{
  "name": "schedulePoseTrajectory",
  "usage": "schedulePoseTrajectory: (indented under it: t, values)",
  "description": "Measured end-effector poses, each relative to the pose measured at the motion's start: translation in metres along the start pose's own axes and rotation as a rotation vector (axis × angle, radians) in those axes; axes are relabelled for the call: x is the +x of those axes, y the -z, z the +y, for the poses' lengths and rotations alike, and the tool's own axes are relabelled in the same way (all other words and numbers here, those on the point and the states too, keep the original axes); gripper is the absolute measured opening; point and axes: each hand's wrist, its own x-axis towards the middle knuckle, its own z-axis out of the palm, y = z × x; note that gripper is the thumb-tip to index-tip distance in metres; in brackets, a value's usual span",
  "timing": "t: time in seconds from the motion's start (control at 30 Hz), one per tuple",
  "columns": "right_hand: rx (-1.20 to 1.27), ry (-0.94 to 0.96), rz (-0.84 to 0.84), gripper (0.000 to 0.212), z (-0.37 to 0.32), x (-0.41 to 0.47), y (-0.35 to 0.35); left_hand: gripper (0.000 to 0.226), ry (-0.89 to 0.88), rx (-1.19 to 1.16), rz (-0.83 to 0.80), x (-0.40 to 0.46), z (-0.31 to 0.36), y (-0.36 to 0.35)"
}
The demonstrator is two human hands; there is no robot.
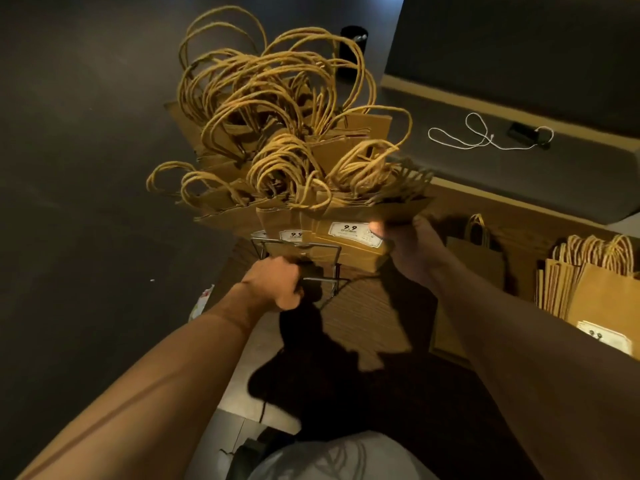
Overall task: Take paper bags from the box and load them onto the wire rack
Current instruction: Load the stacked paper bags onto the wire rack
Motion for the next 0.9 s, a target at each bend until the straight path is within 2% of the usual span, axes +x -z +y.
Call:
schedulePoseTrajectory:
  t: [0.13, 0.23, 0.27, 0.47, 0.57, 0.67, 0.8, 0.9]
  values:
    - [-0.083, 0.049, -0.029, 0.032, 0.005, -0.002, -0.014, 0.056, 0.082, 0.035, -0.099, 0.021, 0.005, -0.002]
    - [-0.114, 0.130, 0.062, 0.017, 0.006, -0.005, -0.028, 0.064, 0.109, 0.058, -0.209, 0.029, 0.004, -0.003]
    - [-0.124, 0.146, 0.097, 0.018, 0.008, -0.004, -0.031, 0.065, 0.121, 0.057, -0.227, 0.030, 0.004, -0.002]
    - [-0.261, 0.179, 0.080, 0.017, 0.012, -0.001, -0.039, 0.066, 0.222, 0.073, -0.234, 0.030, 0.012, -0.001]
    - [-0.315, 0.205, 0.015, 0.016, 0.005, -0.003, -0.036, 0.078, 0.235, 0.018, -0.268, 0.033, 0.010, 0.001]
    - [-0.333, 0.188, -0.020, 0.018, -0.005, -0.004, -0.015, 0.091, 0.202, 0.028, -0.265, 0.033, 0.007, 0.000]
    - [-0.347, 0.157, -0.058, 0.026, -0.019, -0.005, 0.010, 0.087, 0.069, 0.026, -0.203, 0.032, -0.002, -0.003]
    - [-0.331, 0.152, -0.030, 0.027, -0.028, -0.004, 0.024, 0.104, 0.048, 0.006, -0.214, 0.033, -0.002, -0.003]
